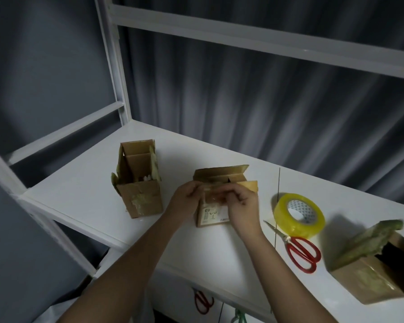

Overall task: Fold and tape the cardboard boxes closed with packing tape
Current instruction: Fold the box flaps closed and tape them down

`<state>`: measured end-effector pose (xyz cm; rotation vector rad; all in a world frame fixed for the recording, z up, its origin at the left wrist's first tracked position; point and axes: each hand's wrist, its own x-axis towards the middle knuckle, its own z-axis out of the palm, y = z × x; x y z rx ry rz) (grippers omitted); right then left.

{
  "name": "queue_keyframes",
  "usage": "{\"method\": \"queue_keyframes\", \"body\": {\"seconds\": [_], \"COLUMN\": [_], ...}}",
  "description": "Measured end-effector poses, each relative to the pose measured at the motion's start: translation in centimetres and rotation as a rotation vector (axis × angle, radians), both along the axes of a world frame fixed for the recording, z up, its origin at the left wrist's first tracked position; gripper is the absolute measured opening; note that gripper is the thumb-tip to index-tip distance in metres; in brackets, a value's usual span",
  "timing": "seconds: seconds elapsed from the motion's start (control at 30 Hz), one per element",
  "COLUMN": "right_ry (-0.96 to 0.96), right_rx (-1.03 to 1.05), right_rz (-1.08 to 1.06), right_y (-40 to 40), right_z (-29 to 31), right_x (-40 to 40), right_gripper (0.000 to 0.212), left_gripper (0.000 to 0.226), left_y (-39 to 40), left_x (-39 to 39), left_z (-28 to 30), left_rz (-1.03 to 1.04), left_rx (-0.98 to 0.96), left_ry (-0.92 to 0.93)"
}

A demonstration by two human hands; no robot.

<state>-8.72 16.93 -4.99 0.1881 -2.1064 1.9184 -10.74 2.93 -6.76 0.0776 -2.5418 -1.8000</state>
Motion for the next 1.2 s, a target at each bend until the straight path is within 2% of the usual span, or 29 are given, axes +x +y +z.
{"method": "queue_keyframes", "body": {"seconds": [0.07,0.13,0.2,0.33,0.5,0.67,0.77,0.87,0.93,1.03,1.1,1.17,1.2], "right_ry": [0.119,0.136,0.013,-0.216,-0.179,-0.271,-0.331,-0.315,-0.333,-0.314,-0.152,0.141,0.276], "right_rx": [-0.158,-0.248,-0.203,-0.086,-0.233,-0.242,-0.243,-0.121,-0.041,0.114,0.299,0.507,0.649], "right_rz": [-0.202,-0.251,-0.141,0.158,0.164,0.301,0.31,0.287,0.217,0.124,0.043,-0.072,-0.094], "right_y": [0.5,1.3,1.8,1.2,0.5,-0.1,-0.2,0.6,1.3,2.9,3.8,4.3,4.4], "right_z": [0.4,-0.3,-1.6,-2.7,-0.7,0.3,-0.2,-2.3,-3.9,-6.0,-5.6,-3.1,-1.8], "right_x": [0.8,1.5,1.8,1.0,-0.3,-1.0,-1.1,-0.1,0.3,0.6,1.1,1.1,0.5], "right_gripper": [0.039,0.035,0.038,0.047,0.038,0.037,0.036,0.035,0.037,0.036,0.035,0.027,0.031], "left_gripper": [0.02,0.028,0.04,0.047,0.059,0.044,0.04,0.027,0.016,0.039,0.047,0.053,0.053], "left_y": [0.0,0.1,0.2,0.3,0.1,0.3,0.4,0.4,0.3,0.2,0.4,0.3,0.3], "left_x": [0.0,0.0,0.0,0.5,0.4,-0.1,0.1,0.2,0.1,0.6,0.9,0.9,0.9], "left_z": [-0.2,-0.3,-0.2,0.4,0.7,0.3,0.5,0.9,0.6,0.4,0.2,0.0,0.3], "left_rz": [0.016,0.024,0.044,0.022,-0.014,-0.026,-0.058,-0.039,-0.048,-0.11,-0.147,-0.162,-0.161], "left_rx": [-0.01,-0.007,0.012,0.104,0.163,0.341,0.379,0.399,0.345,0.282,0.245,0.19,0.159], "left_ry": [0.014,0.025,0.025,-0.003,-0.099,-0.135,-0.11,-0.129,-0.122,-0.103,-0.089,-0.054,-0.048]}}
